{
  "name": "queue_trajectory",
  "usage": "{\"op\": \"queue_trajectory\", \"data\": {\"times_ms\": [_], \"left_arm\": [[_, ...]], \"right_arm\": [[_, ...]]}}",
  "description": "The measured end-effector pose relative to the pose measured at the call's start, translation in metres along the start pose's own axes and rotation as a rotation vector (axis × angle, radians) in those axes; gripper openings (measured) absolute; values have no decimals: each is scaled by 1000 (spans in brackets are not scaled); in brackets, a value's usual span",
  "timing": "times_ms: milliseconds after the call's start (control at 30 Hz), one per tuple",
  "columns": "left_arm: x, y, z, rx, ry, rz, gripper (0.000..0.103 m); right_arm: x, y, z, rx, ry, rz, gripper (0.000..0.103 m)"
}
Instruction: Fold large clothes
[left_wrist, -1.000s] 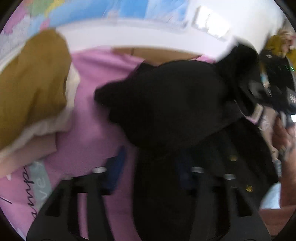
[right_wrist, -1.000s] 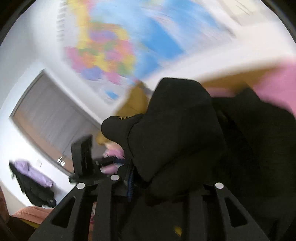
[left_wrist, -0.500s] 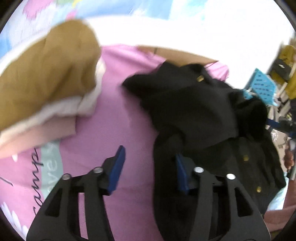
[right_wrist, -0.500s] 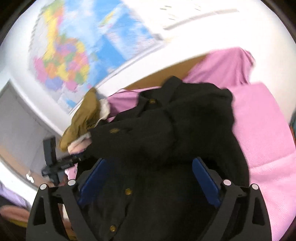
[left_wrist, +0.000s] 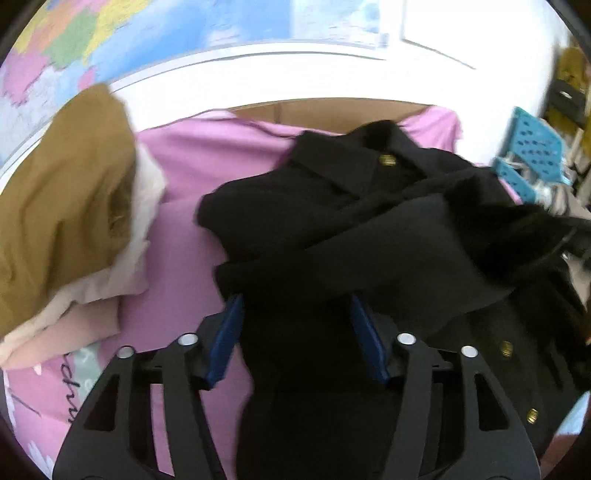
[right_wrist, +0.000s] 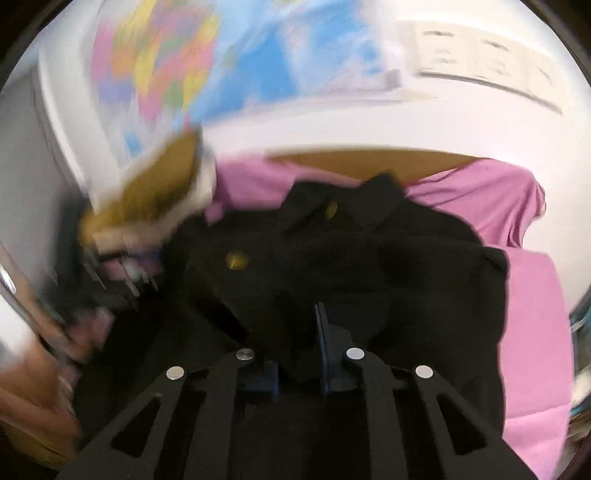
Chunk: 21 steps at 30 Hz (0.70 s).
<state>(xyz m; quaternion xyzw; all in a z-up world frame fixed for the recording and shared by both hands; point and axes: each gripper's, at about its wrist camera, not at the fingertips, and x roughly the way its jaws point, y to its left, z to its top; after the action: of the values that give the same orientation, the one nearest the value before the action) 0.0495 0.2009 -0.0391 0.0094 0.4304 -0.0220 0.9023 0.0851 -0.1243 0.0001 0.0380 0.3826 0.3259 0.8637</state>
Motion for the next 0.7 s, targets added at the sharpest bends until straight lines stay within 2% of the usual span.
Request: {"op": "queue_trajectory", "data": {"times_ms": [33,67,133,200,233,267,300,333,433,533,567,633,700], "left_arm": [[0,6,-1,-19,0,13,58],[2,18,-2,-66,20,7,64],[3,34,-7,-126,46,-23,68],[4,44,-11,-157,52,-37,69],[2,45,-12,-155,49,-38,70],[-1,44,-12,-151,46,-25,71],[-4,42,-11,-148,41,-16,71],[-10,39,-11,-143,28,-12,70],[-35,28,-4,-118,-42,-22,70],[-52,9,3,-66,-95,-51,71],[-52,3,6,-46,-97,-65,71],[-45,-11,9,0,-90,-61,71],[-21,-18,15,15,-52,-28,72]], "right_arm": [[-13,-22,5,75,-45,-4,11],[-22,-41,7,137,-73,3,11],[-33,-89,6,311,-104,66,10],[-25,-126,-3,434,-48,85,12],[-19,-141,-10,483,-18,62,15],[-14,-150,-15,504,10,44,21],[-12,-157,-21,526,36,30,42],[-14,-163,-26,549,36,22,54],[-35,-168,-33,556,-42,75,66],[-56,-162,-33,535,-108,66,71],[-60,-158,-31,519,-114,70,73],[-55,-143,-23,457,-86,88,87],[-41,-129,-14,389,-45,53,87]]}}
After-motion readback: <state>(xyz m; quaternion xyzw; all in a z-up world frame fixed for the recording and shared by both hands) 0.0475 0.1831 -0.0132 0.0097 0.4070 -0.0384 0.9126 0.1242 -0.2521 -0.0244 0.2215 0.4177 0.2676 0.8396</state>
